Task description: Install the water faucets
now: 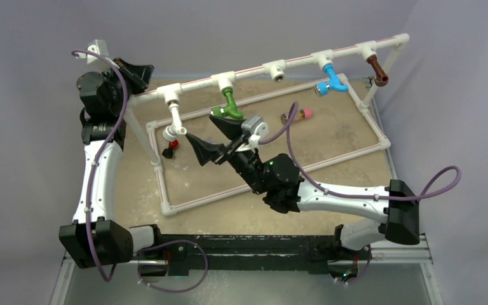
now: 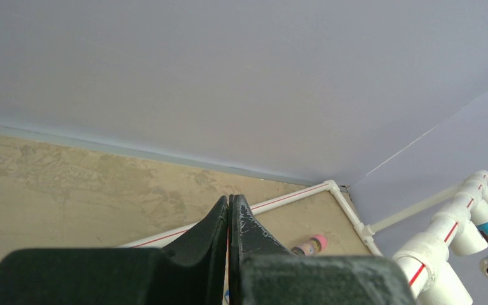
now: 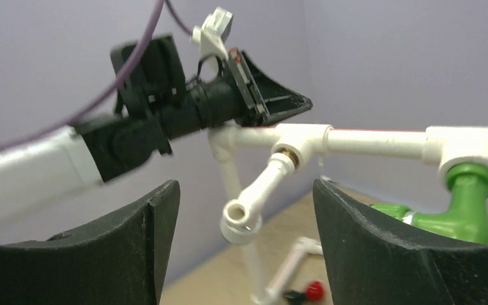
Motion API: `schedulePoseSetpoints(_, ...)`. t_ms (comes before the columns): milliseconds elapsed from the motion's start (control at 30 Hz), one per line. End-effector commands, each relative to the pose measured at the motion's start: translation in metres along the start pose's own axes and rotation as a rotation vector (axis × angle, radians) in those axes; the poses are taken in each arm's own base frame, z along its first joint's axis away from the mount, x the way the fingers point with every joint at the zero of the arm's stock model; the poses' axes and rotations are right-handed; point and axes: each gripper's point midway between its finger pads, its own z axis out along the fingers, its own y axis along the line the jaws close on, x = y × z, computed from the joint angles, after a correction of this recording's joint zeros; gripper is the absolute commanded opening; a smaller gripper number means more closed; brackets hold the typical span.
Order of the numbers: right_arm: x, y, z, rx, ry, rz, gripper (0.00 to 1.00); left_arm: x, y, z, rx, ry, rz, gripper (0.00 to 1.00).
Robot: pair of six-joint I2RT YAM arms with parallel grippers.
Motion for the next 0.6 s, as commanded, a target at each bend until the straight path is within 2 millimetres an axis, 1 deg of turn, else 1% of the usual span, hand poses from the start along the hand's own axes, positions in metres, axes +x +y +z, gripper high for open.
schedulePoseSetpoints(0,0.0,0.005,-0.005,-0.164,0.095,-0.526,0.79,0.146,0.066,-0.031,-0.219,0.494,-0.258,0.0)
schedulePoseSetpoints(100,0.013,0.001,-0.008,-0.247,0.18,-0.788,0.84,0.147,0.067,-0.032,-0.218,0.495,-0.262,0.0)
schedulePoseSetpoints(167,0.024,-0.007,-0.01,-0.291,0.252,-0.983,0.84,0.146,0.067,-0.032,-0.215,0.496,-0.264,0.0)
schedulePoseSetpoints(233,0.023,-0.01,-0.01,-0.309,0.266,-1.103,0.85,0.146,0.067,-0.032,-0.216,0.496,-0.267,0.0)
schedulePoseSetpoints(333,0.015,-0.015,-0.009,-0.301,0.246,-1.31,0.86,0.146,0.067,-0.032,-0.211,0.498,-0.271,0.0)
schedulePoseSetpoints(467,0.021,-0.033,-0.005,-0.232,0.292,-1.615,0.88,0.146,0.068,-0.032,-0.21,0.499,-0.276,0.0)
schedulePoseSetpoints(533,0.021,-0.037,-0.003,-0.201,0.301,-1.729,0.88,0.147,0.068,-0.032,-0.212,0.502,-0.279,0.0)
schedulePoseSetpoints(567,0.02,-0.035,0.0,-0.195,0.292,-1.766,0.88,0.147,0.068,-0.032,-0.212,0.5,-0.28,0.0)
